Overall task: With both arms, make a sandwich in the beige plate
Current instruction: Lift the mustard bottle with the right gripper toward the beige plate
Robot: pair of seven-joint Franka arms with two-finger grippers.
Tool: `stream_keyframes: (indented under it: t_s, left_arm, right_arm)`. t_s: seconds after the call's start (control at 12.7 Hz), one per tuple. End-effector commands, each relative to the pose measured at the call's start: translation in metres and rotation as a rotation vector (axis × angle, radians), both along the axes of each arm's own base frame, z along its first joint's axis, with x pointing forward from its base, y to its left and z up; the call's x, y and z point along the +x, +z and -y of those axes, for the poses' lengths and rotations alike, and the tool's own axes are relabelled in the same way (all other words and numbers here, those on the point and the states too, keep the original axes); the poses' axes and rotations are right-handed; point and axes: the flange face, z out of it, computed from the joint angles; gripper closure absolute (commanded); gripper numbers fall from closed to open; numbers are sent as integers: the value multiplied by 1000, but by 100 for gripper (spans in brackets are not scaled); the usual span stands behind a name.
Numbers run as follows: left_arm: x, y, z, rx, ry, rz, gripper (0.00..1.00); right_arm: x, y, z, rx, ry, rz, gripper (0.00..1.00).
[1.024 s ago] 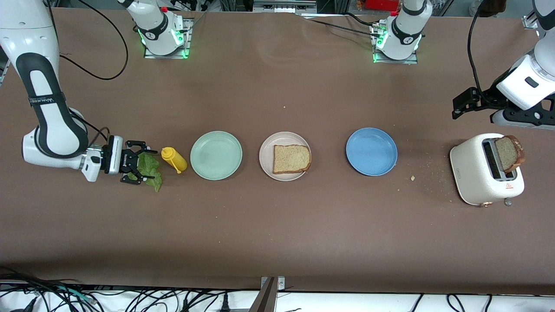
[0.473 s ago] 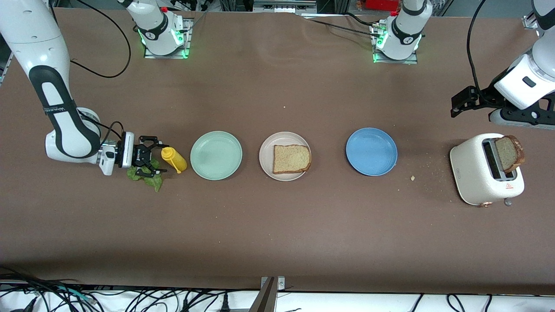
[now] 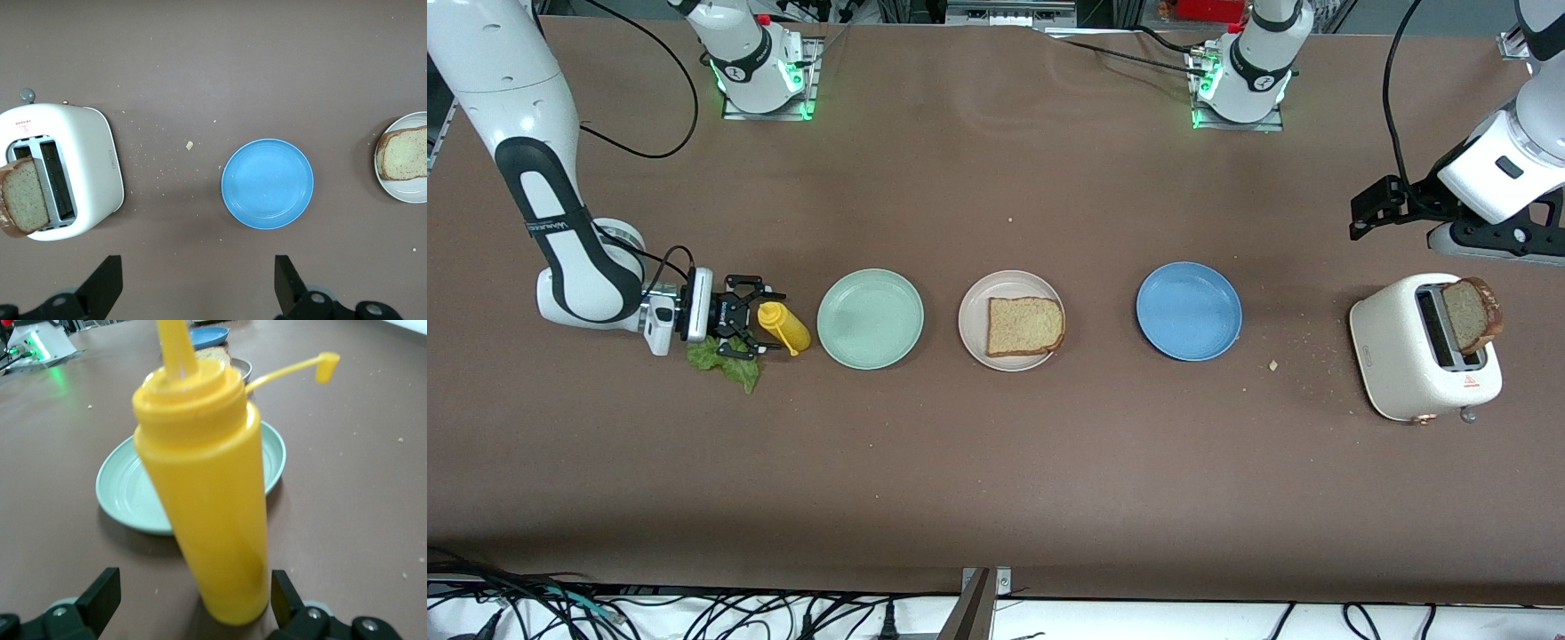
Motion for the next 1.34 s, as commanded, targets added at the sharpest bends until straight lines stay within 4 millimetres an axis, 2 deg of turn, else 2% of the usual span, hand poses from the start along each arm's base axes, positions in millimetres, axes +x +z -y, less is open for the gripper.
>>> stream_keyframes:
  t_s: [0.0, 0.08, 0.16, 0.32, 0.39, 0.55, 0.63, 0.79, 0.95, 1.1, 1.26]
  left_arm:
    - [-5, 8, 1, -24, -18, -3, 0]
    - [-5, 7, 0, -23, -16, -4, 0]
    - [-5, 7, 0, -23, -16, -4, 0]
    - [-5, 7, 0, -23, -16, -6, 0]
    - [-5, 7, 0, -23, -18, -4, 0]
    - [-5, 7, 0, -23, -16, -4, 0]
    - [-5, 7, 0, -23, -16, -4, 0]
    - [-5, 7, -1, -23, -16, -6, 0]
    - [-5, 7, 0, -23, -18, -6, 0]
    - [-5, 7, 0, -23, -16, -6, 0]
    - [-6, 6, 0, -23, -17, -18, 0]
  right_arm:
    - [0, 2, -21, 22, -27, 17, 0]
    - [1, 2, -22, 14, -36, 19, 0]
    - [3, 3, -25, 12, -43, 23, 6]
    - [5, 4, -26, 5, -56, 31, 59]
    - [6, 4, -25, 4, -57, 33, 75]
    - [10, 11, -22, -18, -57, 57, 100]
    - [15, 25, -19, -38, -65, 81, 100]
    - [27, 67, -30, -135, -62, 138, 100]
    - [32, 102, -41, -264, -41, 102, 100]
    - [32, 131, -65, -392, -47, 7, 100]
    - [31, 152, -94, -528, -82, -72, 100]
